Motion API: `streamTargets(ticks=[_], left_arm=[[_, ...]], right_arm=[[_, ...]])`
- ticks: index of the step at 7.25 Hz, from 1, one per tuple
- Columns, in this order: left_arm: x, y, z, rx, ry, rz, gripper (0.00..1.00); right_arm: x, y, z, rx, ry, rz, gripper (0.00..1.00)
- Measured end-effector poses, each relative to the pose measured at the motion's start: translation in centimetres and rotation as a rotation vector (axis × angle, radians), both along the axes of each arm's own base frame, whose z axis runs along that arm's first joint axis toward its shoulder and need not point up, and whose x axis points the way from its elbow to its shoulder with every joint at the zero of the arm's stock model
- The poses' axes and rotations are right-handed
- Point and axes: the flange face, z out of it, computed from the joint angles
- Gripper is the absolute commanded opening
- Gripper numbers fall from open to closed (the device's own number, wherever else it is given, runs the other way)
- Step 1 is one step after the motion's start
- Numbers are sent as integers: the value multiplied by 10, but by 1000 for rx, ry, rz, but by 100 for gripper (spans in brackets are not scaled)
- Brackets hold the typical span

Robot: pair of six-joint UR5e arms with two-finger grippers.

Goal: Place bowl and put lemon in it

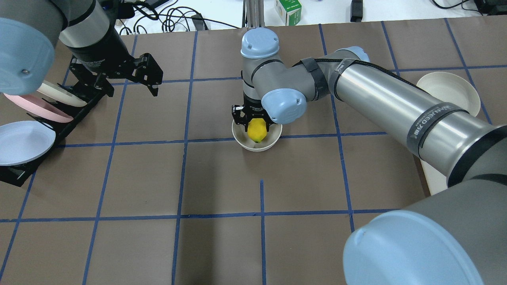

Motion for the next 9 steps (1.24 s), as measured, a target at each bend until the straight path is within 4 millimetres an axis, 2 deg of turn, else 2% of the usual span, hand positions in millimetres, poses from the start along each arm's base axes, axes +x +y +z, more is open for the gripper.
streamTargets(ticks=[1, 2, 3, 4, 6, 7, 8, 9], left_arm=[[1, 0, 4, 3, 2, 2, 100], [3, 0, 7, 13, 4, 6, 100], [5, 1, 12, 29, 5, 10, 100], [6, 0, 17, 37, 5, 11, 100], [5, -5, 20, 43, 8, 10, 100], [4, -4, 21, 42, 11, 9, 100], [3, -5, 20, 43, 17, 9, 100], [0, -5, 20, 44, 24, 10, 100]], right_arm=[[0, 0, -6, 8, 3, -1, 58], [0, 0, -10, 12, 5, -2, 78], [0, 1, -11, 14, 6, -3, 92], [0, 1, -11, 14, 7, -4, 99], [-2, 0, -3, 1, 10, -6, 100], [-7, -1, 15, -23, 6, -11, 100], [-19, -3, 44, -50, 0, -27, 100], [-41, -3, 77, -66, -3, -55, 100]])
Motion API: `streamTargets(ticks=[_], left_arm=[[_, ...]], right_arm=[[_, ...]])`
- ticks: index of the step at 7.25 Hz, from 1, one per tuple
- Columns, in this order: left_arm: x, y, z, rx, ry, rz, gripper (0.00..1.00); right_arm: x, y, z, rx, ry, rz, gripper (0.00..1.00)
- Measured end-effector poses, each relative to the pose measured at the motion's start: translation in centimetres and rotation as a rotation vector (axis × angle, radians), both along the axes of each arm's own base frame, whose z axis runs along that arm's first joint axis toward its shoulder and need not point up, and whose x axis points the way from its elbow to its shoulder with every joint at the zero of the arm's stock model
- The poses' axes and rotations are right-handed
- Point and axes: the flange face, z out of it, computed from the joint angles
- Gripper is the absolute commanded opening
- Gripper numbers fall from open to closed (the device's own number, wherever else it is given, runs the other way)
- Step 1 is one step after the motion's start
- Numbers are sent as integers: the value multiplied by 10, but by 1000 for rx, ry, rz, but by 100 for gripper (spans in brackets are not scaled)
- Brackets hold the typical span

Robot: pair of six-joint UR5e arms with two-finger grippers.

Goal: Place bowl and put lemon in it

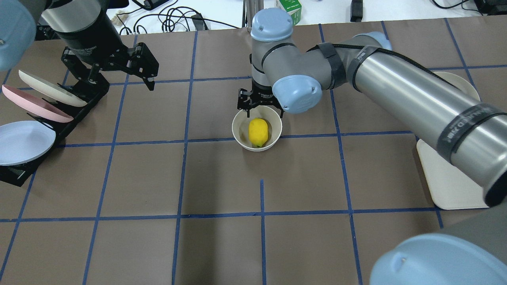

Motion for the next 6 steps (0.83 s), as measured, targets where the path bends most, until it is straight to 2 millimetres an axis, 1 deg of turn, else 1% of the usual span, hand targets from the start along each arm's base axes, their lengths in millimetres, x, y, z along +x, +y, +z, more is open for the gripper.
streamTargets(ticks=[1, 3, 4, 5, 6], left_arm=[[-2, 2, 3, -6, 3, -1, 100], [-3, 4, 5, -9, 4, -1, 100], [-4, 4, 4, -8, 4, -1, 100], [-4, 4, 4, -7, 4, 0, 100], [-4, 4, 4, -8, 4, 0, 100]], right_arm=[[-33, 2, 34, -3, 6, -34, 100], [-124, 7, 95, 0, 52, -88, 100], [-162, 13, 119, -10, 63, -100, 100], [-185, 25, 142, -21, 66, -107, 100], [-195, 42, 165, -26, 68, -108, 100]])
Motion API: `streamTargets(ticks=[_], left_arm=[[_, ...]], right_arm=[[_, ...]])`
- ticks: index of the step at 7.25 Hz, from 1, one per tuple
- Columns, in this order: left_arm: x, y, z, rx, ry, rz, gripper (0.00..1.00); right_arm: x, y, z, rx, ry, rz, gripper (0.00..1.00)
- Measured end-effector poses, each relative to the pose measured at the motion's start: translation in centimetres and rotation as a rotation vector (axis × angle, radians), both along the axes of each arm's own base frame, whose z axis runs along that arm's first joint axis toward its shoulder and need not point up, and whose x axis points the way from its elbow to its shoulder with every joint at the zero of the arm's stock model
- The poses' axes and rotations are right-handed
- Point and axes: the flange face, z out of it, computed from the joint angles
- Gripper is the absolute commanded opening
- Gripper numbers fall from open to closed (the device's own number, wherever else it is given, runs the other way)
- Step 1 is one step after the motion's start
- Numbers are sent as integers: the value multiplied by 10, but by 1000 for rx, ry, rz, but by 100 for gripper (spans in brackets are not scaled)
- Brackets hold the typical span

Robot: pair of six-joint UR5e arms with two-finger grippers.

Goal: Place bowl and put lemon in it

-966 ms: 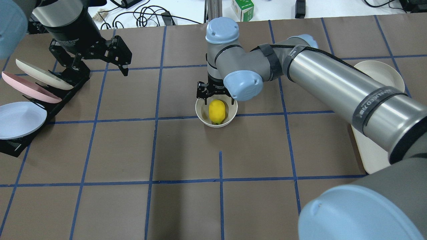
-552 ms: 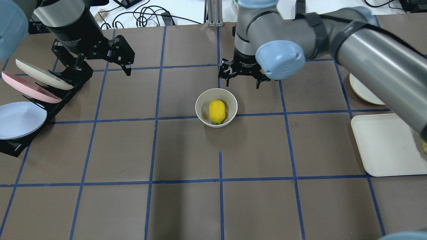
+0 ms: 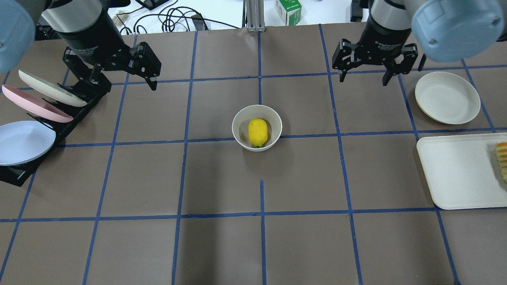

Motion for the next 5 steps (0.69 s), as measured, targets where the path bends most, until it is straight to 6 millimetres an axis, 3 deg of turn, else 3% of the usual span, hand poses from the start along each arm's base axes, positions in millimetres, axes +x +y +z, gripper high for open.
streamTargets(ticks=[2, 5], left_arm=[[0, 1, 2, -4, 0, 0, 100], [0, 12, 14, -21, -11, 0, 100]], right_arm=[[-2, 32, 25, 14, -5, 0, 100], [0, 51, 32, 39, -11, 7, 100]])
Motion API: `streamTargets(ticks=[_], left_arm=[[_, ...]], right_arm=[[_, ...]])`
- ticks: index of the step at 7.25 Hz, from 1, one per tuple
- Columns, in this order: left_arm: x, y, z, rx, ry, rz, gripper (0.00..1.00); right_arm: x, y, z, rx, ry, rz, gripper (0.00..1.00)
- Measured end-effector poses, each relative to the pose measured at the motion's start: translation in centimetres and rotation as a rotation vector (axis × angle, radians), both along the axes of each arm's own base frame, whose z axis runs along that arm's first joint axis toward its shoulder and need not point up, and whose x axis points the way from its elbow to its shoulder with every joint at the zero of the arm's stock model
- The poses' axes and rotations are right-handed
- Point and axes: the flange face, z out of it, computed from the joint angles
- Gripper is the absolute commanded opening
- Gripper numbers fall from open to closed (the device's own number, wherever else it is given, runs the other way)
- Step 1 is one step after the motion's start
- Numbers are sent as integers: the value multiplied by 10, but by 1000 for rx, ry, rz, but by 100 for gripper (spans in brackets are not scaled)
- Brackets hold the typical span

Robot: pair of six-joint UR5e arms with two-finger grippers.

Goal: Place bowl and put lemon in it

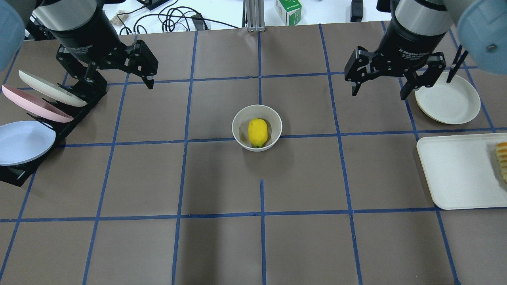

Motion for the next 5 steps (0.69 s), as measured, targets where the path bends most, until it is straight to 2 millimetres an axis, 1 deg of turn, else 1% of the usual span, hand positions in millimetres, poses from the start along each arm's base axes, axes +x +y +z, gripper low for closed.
streamTargets(ticks=[2, 5], left_arm=[[-1, 5, 0, 6, 10, -3, 100], [0, -4, -9, 1, 12, -15, 100]], right_arm=[[0, 2, 2, -1, 7, 1, 100], [0, 3, 3, -4, 9, 1, 100]])
